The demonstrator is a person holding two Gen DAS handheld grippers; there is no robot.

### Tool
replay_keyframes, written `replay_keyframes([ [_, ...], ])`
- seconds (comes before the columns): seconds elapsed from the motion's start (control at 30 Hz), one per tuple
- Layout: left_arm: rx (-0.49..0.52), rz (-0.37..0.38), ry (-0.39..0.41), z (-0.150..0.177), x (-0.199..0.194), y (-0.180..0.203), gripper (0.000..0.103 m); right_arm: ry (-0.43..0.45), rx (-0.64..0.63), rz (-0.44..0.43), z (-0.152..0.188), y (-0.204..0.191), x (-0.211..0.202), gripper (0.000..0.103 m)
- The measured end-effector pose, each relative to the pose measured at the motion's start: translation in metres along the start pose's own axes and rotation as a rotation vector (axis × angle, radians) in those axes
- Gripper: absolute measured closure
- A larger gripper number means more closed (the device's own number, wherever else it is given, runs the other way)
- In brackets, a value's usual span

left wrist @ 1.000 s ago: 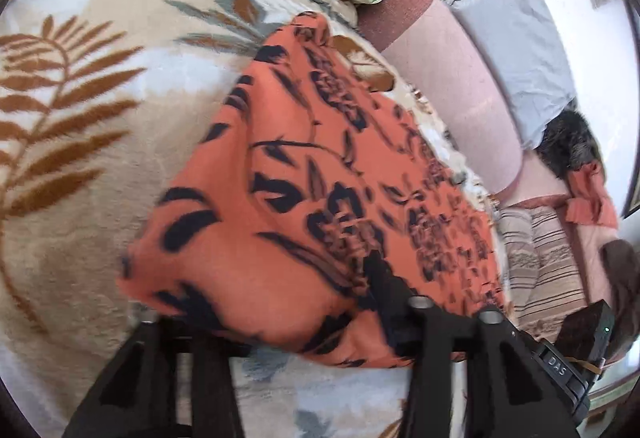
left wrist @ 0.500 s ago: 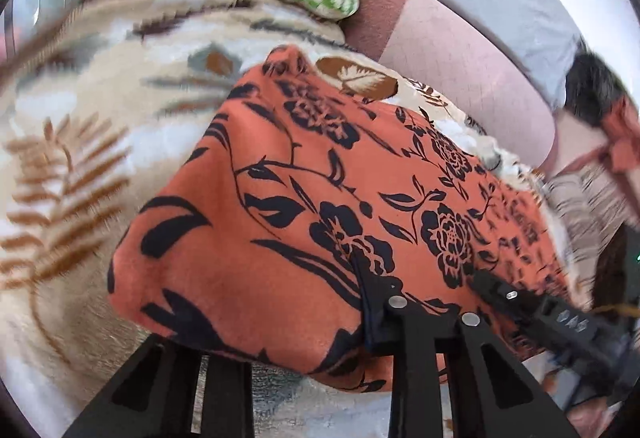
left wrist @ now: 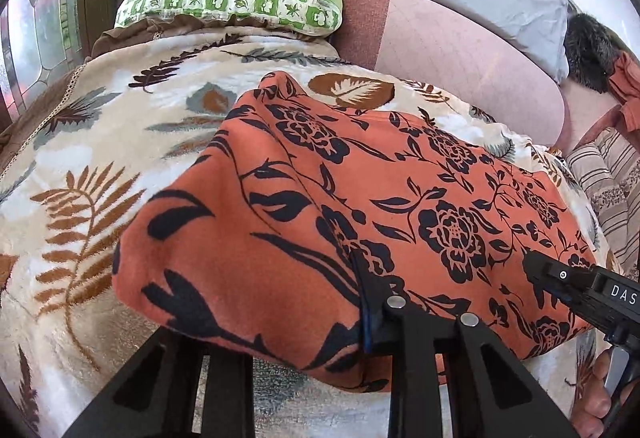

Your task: Fold small clothes

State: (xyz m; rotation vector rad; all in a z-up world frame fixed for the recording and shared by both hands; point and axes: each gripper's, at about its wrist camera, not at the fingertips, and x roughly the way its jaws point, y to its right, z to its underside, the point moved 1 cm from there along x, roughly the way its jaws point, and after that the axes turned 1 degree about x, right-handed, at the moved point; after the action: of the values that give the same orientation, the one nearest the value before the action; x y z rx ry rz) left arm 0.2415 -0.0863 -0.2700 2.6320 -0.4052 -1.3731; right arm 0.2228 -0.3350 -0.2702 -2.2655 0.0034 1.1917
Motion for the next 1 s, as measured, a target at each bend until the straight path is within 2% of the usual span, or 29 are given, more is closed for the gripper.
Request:
replay_keyframes([
  [0.27,0.02,-0.036,-0.015,0.002,0.005,0.003,0.074,-0.016,-0.01,-0.008,0.002,0.002,0.008,0.077],
  [0.33,0.014,-0.042,-0.042,0.003,0.011,0.003,0.067,-0.062,-0.029,0.024,0.006,0.0,0.02,0.076],
  [0.4,-0.017,-0.031,-0.078,0.004,0.019,-0.001,0.05,-0.071,-0.068,0.06,0.01,-0.003,0.028,0.076],
  [0.43,-0.043,-0.014,-0.089,0.005,0.022,-0.004,0.047,-0.07,-0.083,0.069,0.01,-0.005,0.028,0.076],
  [0.5,-0.079,0.04,-0.097,0.004,0.024,-0.008,0.033,-0.079,-0.089,0.066,0.009,-0.005,0.027,0.076],
  [0.6,-0.112,0.088,-0.096,0.003,0.025,-0.012,0.032,-0.088,-0.04,0.013,0.006,0.004,0.021,0.076],
  [0.63,-0.132,0.101,-0.091,0.002,0.026,-0.015,0.035,-0.084,-0.028,-0.002,0.005,0.007,0.017,0.076],
  [0.7,-0.159,0.079,-0.075,0.0,0.026,-0.02,0.071,-0.066,-0.017,-0.012,0.005,0.011,0.011,0.076],
  [0.8,-0.207,0.097,-0.056,0.0,0.025,-0.024,0.078,-0.028,-0.012,-0.029,0.003,0.013,0.0,0.076],
  [0.93,-0.14,0.052,-0.012,0.0,0.016,-0.011,0.082,0.012,0.002,-0.072,0.001,0.011,-0.006,0.076],
  [0.97,-0.116,0.045,0.009,-0.002,0.011,-0.007,0.082,-0.005,0.001,-0.064,0.002,0.01,-0.001,0.076],
  [1.0,-0.083,0.041,0.034,-0.003,0.003,-0.001,0.083,-0.06,0.003,-0.048,0.005,0.012,0.011,0.075],
])
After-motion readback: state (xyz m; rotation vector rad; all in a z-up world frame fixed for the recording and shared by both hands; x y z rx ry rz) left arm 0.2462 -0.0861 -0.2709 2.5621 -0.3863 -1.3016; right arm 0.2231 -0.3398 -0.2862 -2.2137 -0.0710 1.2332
